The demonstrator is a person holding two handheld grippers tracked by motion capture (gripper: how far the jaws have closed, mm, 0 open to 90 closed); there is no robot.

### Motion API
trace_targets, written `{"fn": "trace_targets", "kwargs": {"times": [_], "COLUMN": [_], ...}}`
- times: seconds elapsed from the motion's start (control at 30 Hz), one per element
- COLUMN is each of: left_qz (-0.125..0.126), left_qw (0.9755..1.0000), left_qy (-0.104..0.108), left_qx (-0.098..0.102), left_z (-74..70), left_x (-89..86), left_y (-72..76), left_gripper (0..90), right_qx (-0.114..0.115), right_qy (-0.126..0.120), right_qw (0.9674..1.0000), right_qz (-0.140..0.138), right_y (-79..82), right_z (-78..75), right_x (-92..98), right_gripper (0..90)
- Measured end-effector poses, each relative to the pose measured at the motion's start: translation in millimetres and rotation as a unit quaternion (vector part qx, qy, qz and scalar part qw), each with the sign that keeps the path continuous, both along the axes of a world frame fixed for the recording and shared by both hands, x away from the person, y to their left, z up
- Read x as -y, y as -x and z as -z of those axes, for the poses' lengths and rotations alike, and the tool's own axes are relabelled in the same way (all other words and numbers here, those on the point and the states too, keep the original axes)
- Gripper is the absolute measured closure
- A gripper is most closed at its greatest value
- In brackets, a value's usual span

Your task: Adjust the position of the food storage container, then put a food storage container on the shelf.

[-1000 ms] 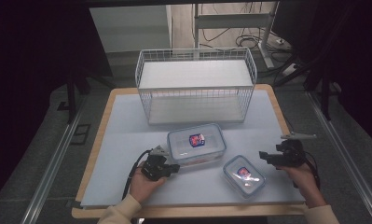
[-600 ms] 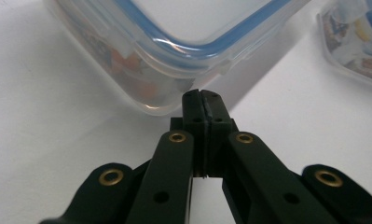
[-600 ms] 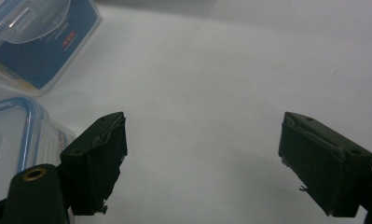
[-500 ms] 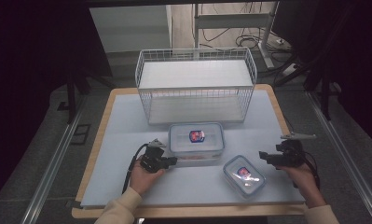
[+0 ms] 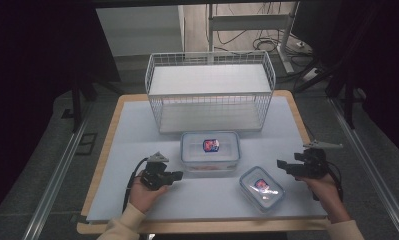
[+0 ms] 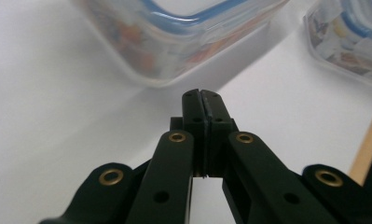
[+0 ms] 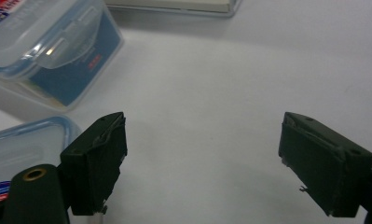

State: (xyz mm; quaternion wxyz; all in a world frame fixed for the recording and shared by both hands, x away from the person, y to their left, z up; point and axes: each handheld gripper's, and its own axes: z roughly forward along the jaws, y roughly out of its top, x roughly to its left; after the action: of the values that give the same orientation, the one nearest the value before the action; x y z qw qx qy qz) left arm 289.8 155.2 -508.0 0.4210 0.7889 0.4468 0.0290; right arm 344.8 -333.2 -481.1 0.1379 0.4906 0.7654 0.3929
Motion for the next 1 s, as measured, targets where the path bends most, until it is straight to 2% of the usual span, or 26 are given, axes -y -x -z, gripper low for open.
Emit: {"fn": "trace_targets", "kwargs": {"times": [0.03, 0.13, 0.33, 0.57, 0.63, 0.7, 0.73, 0.8, 0.9, 1.0], "left_qz": [0.0, -0.025, -0.043, -0.052, -0.068, -0.085, -0.09, -0.096, -0.096, -0.088], "left_qw": [1.0, 0.9995, 0.9988, 0.9982, 0.9972, 0.9954, 0.9948, 0.9944, 0.9945, 0.9949], "left_qy": [0.0, 0.021, 0.024, 0.025, 0.019, 0.013, 0.016, 0.022, 0.034, 0.049], "left_qx": [0.0, 0.005, 0.007, 0.014, 0.026, 0.043, 0.045, 0.037, 0.024, 0.01], "left_z": [0.0, -6.8, -7.1, -9.6, -12.3, -16.4, -18.4, -20.9, -21.4, -21.0], "left_x": [0.0, -17.8, -27.6, -30.3, -31.9, -32.4, -32.9, -33.5, -33.3, -31.4], "left_y": [0.0, -1.6, -4.8, -4.8, -3.8, -2.7, -2.7, -4.1, -6.5, -9.6], "left_gripper": [90.0, 90.0, 90.0, 86.3, 77.2, 58.2, 49.8, 33.5, 24.0, 19.8], "right_qx": [0.0, 0.006, 0.011, 0.011, 0.013, 0.014, 0.013, 0.014, 0.015, 0.02], "right_qy": [0.0, -0.003, -0.001, 0.001, -0.001, -0.002, -0.005, -0.011, -0.023, -0.029], "right_qw": [1.0, 0.9999, 0.9996, 0.9995, 0.9994, 0.9995, 0.9995, 0.9993, 0.9988, 0.9986], "right_qz": [0.0, -0.012, -0.027, -0.03, -0.031, -0.029, -0.03, -0.033, -0.041, -0.039], "right_y": [0.0, 1.1, 2.6, 2.5, 2.6, 2.5, 2.6, 2.9, 4.1, 6.1], "right_z": [0.0, -2.3, -3.7, -3.3, -4.1, -5.0, -5.8, -6.8, -9.1, -13.6], "right_x": [0.0, -4.3, -9.4, -9.6, -9.8, -10.2, -10.1, -10.4, -12.6, -16.7], "right_gripper": [14.8, 14.8, 14.9, 14.9, 14.9, 14.9, 14.9, 14.9, 14.1, 13.4]}}
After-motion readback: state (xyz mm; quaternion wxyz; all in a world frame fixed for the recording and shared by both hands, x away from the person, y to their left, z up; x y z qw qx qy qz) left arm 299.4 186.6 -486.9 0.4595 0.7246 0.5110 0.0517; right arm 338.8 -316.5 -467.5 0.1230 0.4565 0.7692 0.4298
